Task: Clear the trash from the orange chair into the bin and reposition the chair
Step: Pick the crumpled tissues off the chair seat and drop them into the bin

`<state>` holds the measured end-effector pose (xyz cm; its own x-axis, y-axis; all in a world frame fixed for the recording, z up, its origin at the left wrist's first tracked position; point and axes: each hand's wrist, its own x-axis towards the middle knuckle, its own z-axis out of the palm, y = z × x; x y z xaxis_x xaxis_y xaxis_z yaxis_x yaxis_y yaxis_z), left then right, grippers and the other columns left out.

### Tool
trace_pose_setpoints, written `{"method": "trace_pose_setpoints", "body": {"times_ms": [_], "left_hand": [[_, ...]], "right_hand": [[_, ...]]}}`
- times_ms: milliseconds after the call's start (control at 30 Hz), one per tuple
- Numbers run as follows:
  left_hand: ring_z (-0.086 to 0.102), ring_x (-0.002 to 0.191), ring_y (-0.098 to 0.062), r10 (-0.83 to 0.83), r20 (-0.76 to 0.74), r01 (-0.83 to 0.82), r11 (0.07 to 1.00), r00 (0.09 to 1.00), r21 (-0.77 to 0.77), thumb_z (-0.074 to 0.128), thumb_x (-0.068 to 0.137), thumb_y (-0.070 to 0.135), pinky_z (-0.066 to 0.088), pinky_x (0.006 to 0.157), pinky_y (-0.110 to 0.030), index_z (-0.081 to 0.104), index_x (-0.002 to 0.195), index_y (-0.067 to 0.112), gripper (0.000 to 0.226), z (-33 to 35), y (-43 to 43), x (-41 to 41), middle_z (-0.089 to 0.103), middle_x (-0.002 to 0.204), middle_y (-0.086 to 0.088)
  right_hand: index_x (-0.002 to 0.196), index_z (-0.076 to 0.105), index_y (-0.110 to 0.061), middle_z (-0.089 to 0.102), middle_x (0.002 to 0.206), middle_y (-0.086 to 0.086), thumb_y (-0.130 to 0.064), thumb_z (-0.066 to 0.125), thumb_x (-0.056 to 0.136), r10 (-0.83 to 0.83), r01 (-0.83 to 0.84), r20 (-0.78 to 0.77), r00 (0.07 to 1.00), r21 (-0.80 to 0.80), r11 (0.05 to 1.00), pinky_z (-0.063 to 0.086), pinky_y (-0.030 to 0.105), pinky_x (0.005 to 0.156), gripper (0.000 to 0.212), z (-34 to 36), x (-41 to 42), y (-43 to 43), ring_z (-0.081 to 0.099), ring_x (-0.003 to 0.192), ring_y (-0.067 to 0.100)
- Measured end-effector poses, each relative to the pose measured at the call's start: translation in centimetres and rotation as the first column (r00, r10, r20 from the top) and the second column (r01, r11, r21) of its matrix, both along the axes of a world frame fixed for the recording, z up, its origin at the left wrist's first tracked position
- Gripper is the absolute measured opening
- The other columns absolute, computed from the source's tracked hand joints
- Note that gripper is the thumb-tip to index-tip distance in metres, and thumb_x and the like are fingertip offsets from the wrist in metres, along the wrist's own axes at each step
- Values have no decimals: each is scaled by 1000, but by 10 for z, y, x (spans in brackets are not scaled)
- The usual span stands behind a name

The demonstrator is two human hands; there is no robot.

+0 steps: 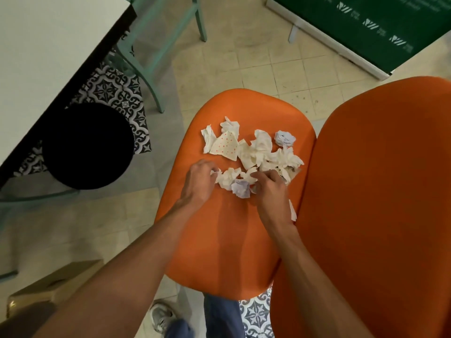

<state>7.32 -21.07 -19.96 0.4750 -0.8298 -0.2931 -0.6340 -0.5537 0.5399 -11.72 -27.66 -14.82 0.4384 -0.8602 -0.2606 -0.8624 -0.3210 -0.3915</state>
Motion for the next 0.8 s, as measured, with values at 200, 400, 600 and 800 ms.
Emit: {"method": "trace_pose_setpoints", "body": {"times_ms": [200, 400, 600, 800], "left_hand": [[70, 88, -13, 108, -63, -118, 978, 992, -172, 77, 92, 10, 61, 81, -30, 78, 108, 15, 17, 52, 35, 12, 74, 110, -2], [70, 83, -10, 246, -126, -271, 926, 961, -264, 78, 91, 8, 60, 76, -20, 79, 103, 13, 13, 102, 90, 17, 73, 105, -2], [72, 87, -6, 423, -232, -480, 812, 876, -332, 78, 92, 10, 62, 77, -25, 78, 101, 18, 12, 133, 182, 28, 72, 104, 4], [71, 87, -2, 594, -253, -644, 672, 764, -367, 77, 91, 4, 54, 75, -9, 78, 98, 15, 13, 167, 303, 38, 75, 101, 5]], "right_hand": [[122, 77, -12, 67, 115, 8, 11, 63, 94, -110, 117, 172, 979, -31, 993, 44, 11, 74, 39, 42, 13, 16, 67, 96, 22], [122, 78, -18, 67, 116, 1, 2, 66, 99, -84, 110, 305, 949, -70, 991, 53, 23, 79, 33, 90, 36, 54, 64, 95, 11], [113, 80, -20, 72, 112, -1, 1, 70, 96, 5, 36, 397, 918, -97, 995, 52, 24, 76, 30, 125, 66, 117, 68, 92, 12], [107, 80, -25, 75, 104, -6, 0, 73, 94, 137, -110, 481, 866, -83, 990, 52, 18, 74, 29, 143, 101, 216, 67, 83, 1]]}}
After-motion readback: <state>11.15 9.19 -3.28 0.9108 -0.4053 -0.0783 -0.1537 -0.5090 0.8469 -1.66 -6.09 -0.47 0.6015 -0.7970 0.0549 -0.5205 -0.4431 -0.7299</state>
